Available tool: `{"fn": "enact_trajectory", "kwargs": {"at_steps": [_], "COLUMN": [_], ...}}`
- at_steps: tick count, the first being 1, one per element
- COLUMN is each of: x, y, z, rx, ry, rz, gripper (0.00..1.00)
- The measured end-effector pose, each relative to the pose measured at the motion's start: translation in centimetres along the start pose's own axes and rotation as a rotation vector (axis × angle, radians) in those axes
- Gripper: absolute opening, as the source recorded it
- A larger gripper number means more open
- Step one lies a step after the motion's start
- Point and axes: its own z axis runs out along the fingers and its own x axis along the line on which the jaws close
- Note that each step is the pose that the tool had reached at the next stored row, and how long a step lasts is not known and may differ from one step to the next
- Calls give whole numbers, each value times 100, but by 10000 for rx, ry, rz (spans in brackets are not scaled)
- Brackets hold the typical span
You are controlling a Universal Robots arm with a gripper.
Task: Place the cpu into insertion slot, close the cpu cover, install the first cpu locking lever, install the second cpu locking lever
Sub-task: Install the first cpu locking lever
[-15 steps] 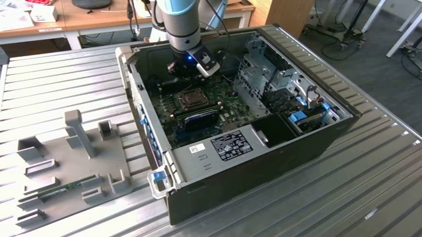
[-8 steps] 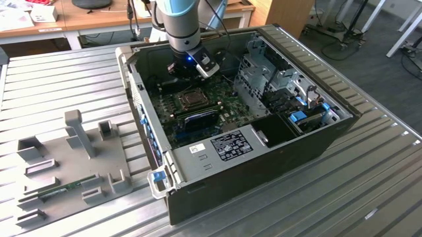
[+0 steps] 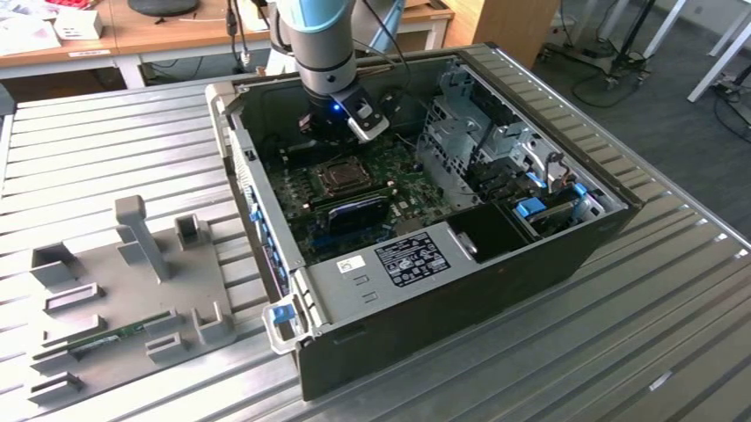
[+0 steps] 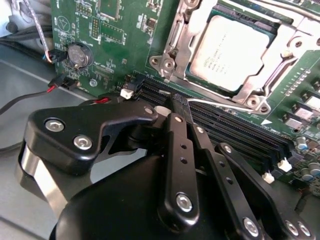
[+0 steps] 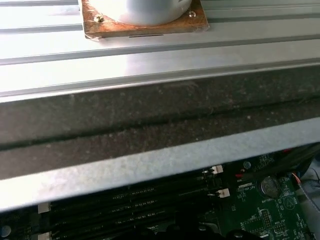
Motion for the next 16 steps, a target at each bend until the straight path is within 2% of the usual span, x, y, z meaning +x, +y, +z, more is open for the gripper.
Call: {"fn": "enact_trajectory", "kwargs": {"at_steps": [11,16], "x": [13,14], "y": [31,34], "z": [25,26], "rx": [53,56], "ry": [-69,-75], "rz": [241,257], "gripper": [10,10]}}
